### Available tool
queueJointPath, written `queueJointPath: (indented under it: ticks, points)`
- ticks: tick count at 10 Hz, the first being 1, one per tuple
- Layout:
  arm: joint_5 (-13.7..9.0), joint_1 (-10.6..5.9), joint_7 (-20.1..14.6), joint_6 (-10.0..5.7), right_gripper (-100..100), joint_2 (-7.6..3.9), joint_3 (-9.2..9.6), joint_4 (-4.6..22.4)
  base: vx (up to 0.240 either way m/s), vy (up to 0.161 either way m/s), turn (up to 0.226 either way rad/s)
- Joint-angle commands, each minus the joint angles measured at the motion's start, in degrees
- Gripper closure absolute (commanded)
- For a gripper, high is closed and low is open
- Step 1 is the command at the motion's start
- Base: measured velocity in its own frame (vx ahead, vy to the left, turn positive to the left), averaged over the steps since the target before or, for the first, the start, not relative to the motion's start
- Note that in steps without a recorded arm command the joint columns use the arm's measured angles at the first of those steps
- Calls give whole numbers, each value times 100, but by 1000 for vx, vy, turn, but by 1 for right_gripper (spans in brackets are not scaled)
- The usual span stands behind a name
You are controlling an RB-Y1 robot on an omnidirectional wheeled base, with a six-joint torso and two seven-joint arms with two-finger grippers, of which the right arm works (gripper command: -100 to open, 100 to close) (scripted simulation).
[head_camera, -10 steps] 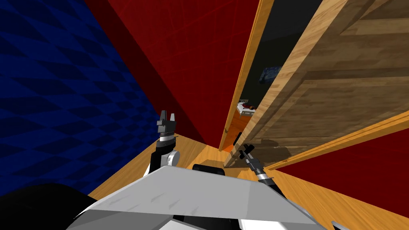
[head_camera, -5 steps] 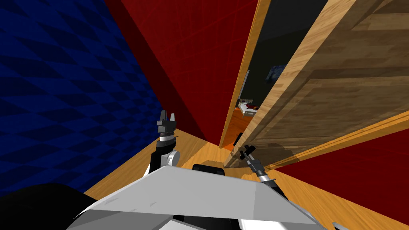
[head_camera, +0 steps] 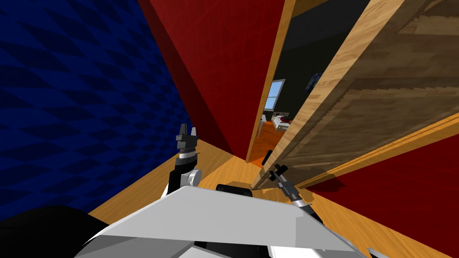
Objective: Pull the door open
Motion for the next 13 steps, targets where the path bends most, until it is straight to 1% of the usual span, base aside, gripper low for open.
queueJointPath:
  ticks: [1,2,7,11,12,13]
  points:
    - [0,0,0,0,100,0,0,0,-95,-51,38]
    - [-6,-8,-45,-56,100,19,62,72,-145,-75,160]
    - [-43,-45,-140,-176,100,41,181,238,-195,-95,160]
    - [-76,-77,-223,-282,100,61,286,384,-208,-76,153]
    - [-81,-82,-236,-299,100,64,303,408,-178,-87,107]
    - [-81,-80,-208,-268,100,44,284,360,-76,-40,26]
